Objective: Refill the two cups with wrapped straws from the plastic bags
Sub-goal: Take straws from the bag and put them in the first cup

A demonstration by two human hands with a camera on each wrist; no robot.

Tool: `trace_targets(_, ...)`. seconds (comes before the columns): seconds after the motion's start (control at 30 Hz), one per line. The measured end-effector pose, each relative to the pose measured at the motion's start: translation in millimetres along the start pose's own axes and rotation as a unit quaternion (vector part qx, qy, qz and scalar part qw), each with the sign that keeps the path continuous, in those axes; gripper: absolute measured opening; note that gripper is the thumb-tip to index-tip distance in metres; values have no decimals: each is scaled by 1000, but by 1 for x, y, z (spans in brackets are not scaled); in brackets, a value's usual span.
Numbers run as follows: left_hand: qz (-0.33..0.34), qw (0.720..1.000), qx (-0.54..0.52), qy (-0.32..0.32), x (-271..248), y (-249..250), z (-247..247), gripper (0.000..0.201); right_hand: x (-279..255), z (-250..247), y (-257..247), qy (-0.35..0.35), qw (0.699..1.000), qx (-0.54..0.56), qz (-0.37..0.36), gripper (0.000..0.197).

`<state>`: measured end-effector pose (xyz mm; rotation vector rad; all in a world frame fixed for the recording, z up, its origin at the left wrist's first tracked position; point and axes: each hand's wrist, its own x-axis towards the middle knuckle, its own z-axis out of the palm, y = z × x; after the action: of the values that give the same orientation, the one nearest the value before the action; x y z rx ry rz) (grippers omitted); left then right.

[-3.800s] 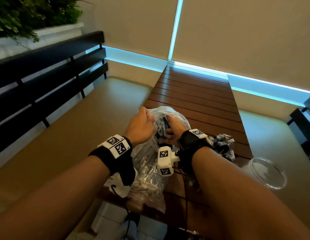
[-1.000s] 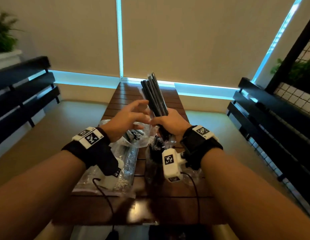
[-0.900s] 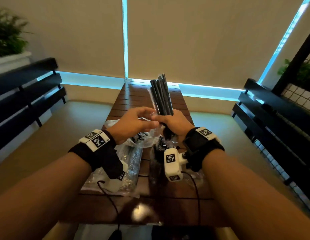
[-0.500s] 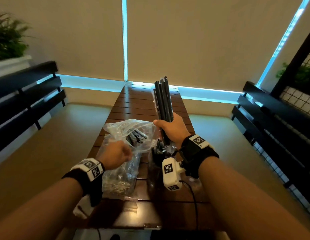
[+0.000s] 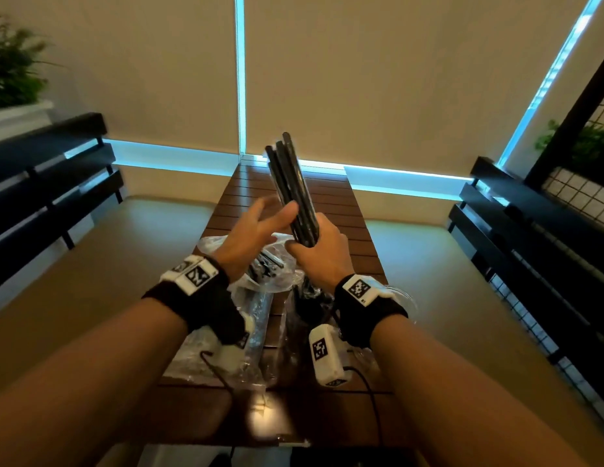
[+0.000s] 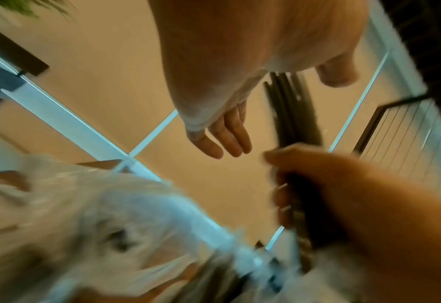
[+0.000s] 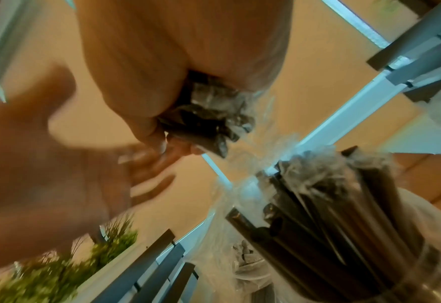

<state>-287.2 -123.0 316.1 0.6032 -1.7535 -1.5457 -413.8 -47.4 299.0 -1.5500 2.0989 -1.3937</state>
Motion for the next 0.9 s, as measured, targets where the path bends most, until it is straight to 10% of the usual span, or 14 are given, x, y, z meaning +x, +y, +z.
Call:
trace_targets(0.17,15,995,-62,72,13,47,33,33,-3,15,-24,51,998,23,-40,48)
trace_targets(0.33,91,982,88,139,9,40,21,24,-3,-6,-26,-132,988,35,-70,48)
trace_targets(0.53,142,934,296,143,4,29,-1,33,24,-61,-64,169,964,187,-83,29)
trace_targets(0.73,173,933,303,87,4,14,17,24,23,-38,-105,25,987,-44,-154,45)
trace_targets(0.9,144,963,183,134,1,8,11,34,7,-36,-68,68,984,99,-135,43)
